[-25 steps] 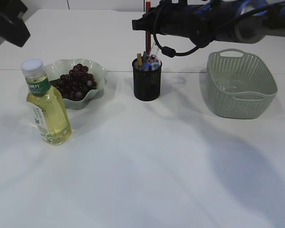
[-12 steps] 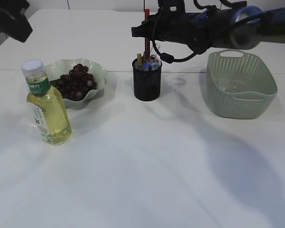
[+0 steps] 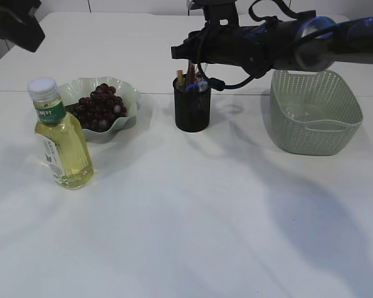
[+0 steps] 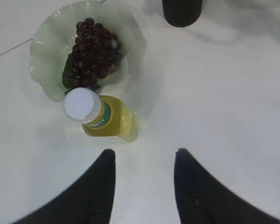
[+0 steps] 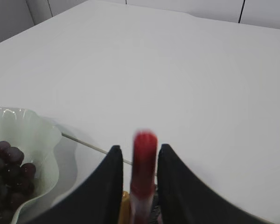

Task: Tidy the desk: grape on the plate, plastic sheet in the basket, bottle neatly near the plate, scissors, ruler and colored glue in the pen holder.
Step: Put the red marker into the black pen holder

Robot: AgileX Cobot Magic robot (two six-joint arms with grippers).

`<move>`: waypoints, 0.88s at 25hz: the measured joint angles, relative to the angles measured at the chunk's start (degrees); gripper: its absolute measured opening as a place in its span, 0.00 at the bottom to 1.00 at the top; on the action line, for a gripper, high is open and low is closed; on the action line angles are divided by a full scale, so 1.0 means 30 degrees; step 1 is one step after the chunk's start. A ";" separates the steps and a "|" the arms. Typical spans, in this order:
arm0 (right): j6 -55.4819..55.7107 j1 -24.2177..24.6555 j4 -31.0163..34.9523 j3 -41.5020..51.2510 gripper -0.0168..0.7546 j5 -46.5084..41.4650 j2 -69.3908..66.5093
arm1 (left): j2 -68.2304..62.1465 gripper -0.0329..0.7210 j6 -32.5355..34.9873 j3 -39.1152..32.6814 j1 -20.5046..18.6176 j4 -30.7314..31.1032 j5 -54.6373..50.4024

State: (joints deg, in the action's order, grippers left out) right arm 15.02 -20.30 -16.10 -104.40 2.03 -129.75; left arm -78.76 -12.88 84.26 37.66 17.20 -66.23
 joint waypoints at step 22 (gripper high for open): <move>0.0034 -0.0877 0.0000 0.0000 0.55 -0.5854 0.3053 | 0.0000 0.45 0.0000 0.0000 0.0000 0.0192 0.0210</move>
State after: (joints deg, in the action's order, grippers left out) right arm 15.13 -22.93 -16.10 -104.40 -15.53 -120.59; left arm -78.76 -12.88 84.26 37.66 17.77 -65.59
